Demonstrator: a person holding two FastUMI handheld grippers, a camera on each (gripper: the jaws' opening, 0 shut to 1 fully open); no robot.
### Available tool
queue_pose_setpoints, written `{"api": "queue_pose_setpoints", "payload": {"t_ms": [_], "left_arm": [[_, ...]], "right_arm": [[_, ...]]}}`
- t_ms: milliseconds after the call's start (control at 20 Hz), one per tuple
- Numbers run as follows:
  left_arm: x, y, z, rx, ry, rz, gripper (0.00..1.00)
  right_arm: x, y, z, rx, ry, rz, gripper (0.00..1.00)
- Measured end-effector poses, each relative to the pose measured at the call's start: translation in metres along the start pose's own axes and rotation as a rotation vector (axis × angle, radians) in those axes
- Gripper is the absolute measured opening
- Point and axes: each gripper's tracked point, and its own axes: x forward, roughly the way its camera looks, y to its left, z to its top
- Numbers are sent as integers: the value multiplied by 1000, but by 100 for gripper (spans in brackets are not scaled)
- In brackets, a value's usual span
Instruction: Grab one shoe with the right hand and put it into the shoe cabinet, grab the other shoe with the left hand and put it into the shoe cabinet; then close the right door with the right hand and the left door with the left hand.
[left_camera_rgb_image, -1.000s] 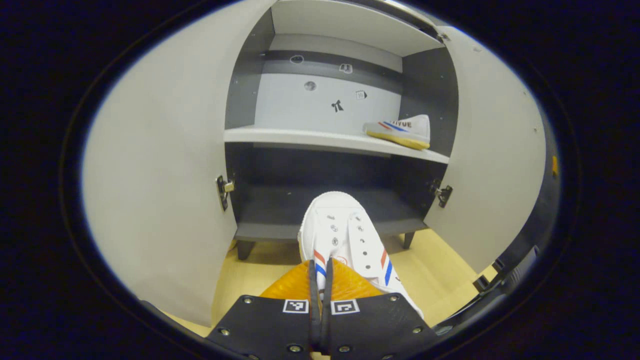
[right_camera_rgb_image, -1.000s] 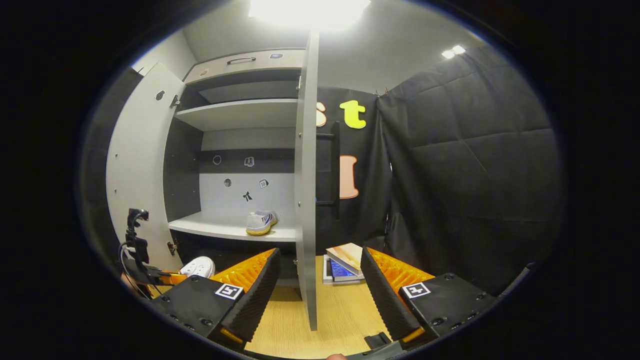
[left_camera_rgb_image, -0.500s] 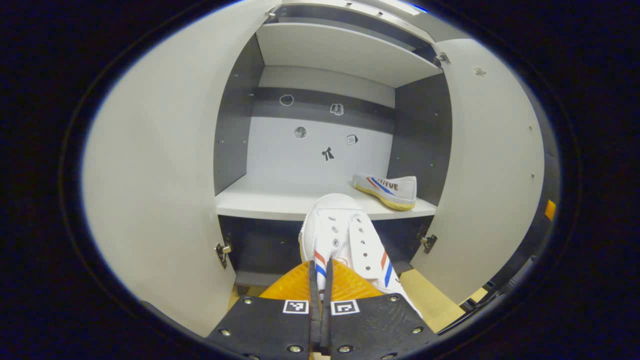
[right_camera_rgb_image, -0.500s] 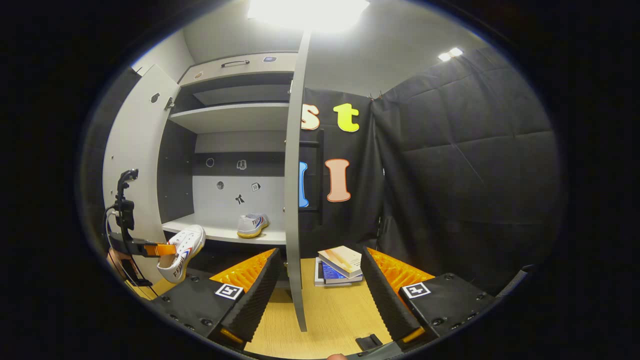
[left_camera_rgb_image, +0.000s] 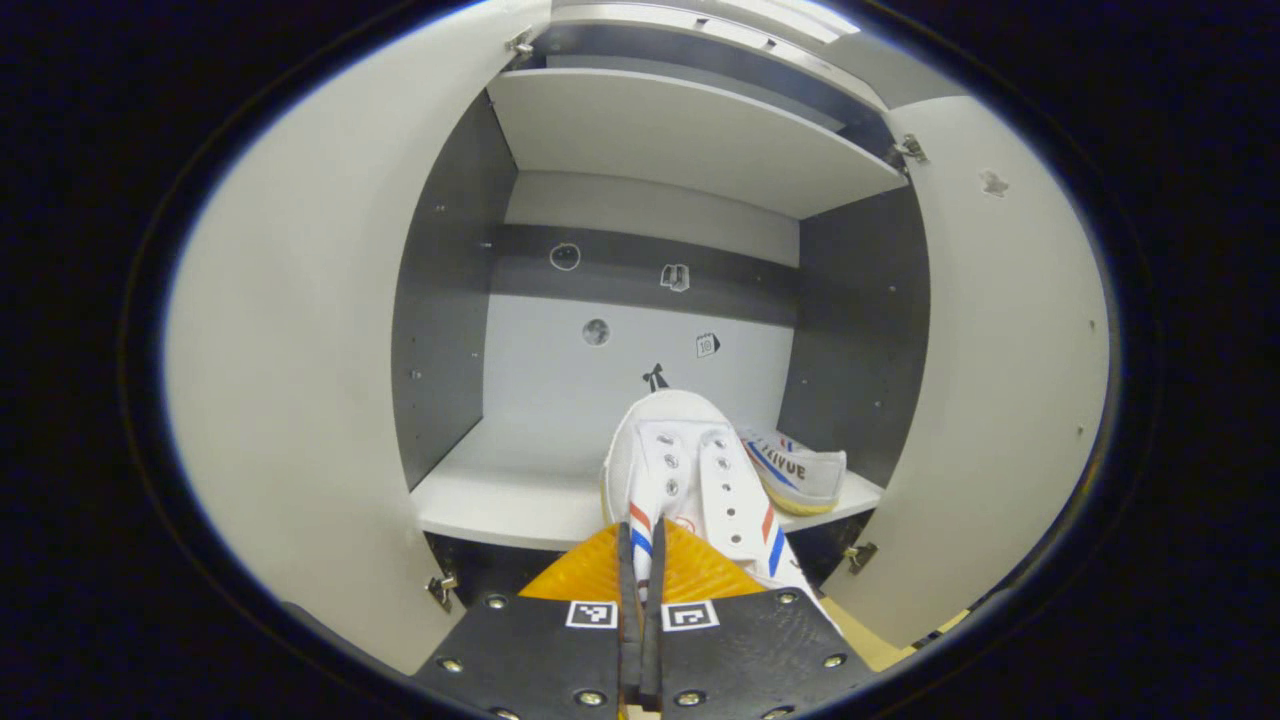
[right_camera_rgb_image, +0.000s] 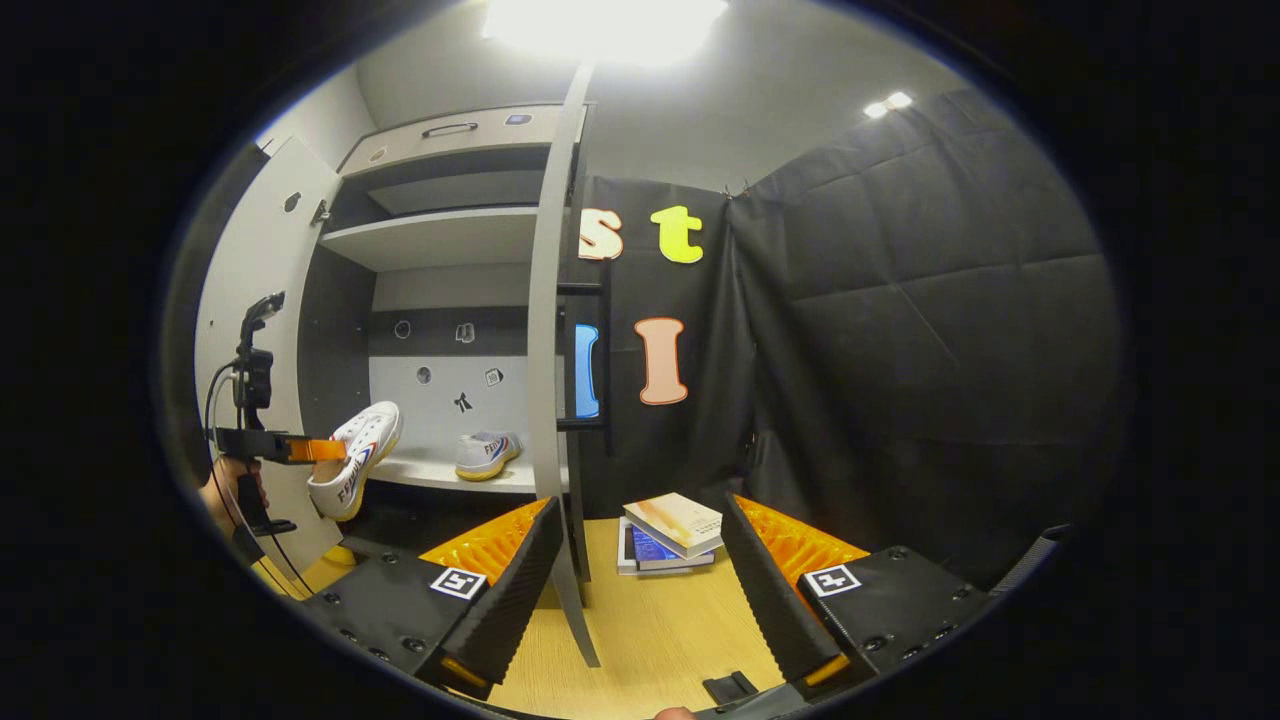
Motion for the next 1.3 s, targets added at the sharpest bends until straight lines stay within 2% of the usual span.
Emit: {"api": "queue_pose_setpoints", "payload": {"t_ms": [50,150,200,450,500,550,1000,1300], "left_arm": [[1,1,0,4,-5,4,1],[-2,0,6,11,-8,13,1],[-4,0,6,8,-9,16,1],[-5,-1,6,22,-6,54,1],[-4,-2,5,18,-4,58,1],[-3,-1,4,11,3,63,1],[10,6,-18,-3,137,108,1],[15,10,-32,-12,186,125,0]], "right_arm": [[1,-2,0,2,1,-4,99],[5,-8,-1,9,5,-13,96],[6,-11,-3,14,10,-17,99],[15,-20,-10,29,27,-31,99],[16,-21,-11,28,31,-34,96],[17,-23,-13,27,35,-37,99],[25,-37,-24,57,60,-70,98],[27,-35,-25,62,65,-71,98]]}}
